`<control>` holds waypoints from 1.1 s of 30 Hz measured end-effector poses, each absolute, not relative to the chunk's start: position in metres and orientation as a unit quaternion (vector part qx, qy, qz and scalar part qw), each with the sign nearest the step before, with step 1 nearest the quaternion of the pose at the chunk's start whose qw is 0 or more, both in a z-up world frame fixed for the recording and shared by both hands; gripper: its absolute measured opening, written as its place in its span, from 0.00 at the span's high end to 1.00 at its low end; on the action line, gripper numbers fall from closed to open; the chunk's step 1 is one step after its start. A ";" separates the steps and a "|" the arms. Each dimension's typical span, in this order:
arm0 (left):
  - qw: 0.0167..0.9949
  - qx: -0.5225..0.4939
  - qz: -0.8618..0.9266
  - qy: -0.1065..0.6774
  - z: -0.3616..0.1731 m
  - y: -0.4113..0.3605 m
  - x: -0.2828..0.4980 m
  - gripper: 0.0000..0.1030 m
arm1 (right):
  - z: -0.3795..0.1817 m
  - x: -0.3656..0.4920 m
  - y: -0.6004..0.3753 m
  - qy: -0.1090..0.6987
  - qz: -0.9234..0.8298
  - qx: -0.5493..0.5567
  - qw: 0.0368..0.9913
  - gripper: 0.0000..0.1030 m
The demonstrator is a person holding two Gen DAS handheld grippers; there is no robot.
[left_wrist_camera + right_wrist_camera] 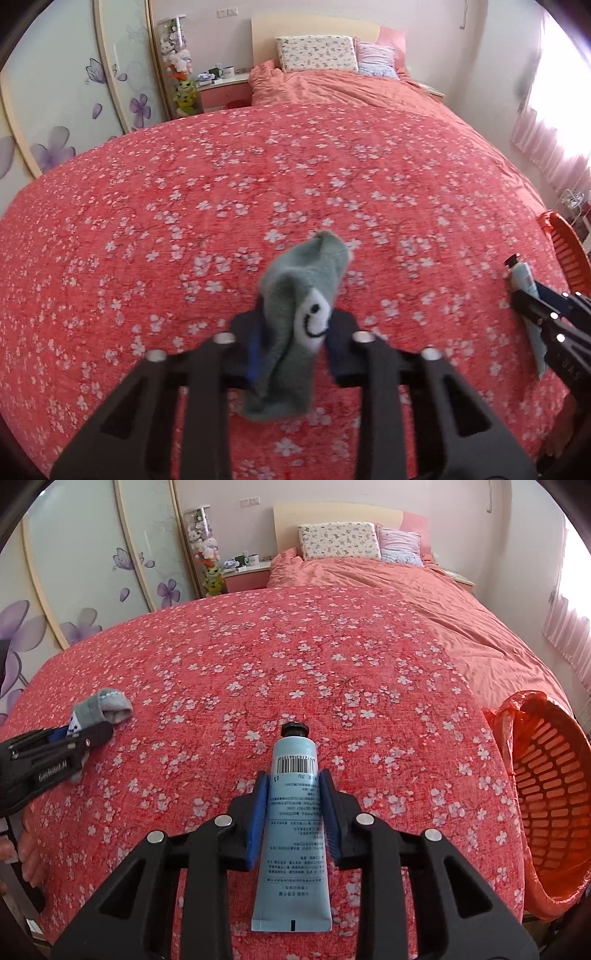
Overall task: Collect trash
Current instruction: 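Close the right tool on the light blue tube while the left tool holds the sock, then carry the grey sock and blue tube over the orange basket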
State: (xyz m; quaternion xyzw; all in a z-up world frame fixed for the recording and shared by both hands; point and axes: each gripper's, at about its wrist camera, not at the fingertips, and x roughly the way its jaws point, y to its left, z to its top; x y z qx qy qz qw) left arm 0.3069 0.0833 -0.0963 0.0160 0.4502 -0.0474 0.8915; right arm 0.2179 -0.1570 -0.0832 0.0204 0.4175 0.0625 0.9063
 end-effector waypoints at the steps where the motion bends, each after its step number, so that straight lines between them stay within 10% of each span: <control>1: 0.892 0.014 -0.050 0.449 -0.095 0.081 0.305 0.85 | -0.082 0.215 -0.158 0.414 0.063 0.019 0.908 0.72; 33: 0.939 0.059 -0.095 0.325 0.025 -0.014 0.227 0.88 | 0.018 0.140 -0.243 0.272 0.004 0.048 0.961 0.73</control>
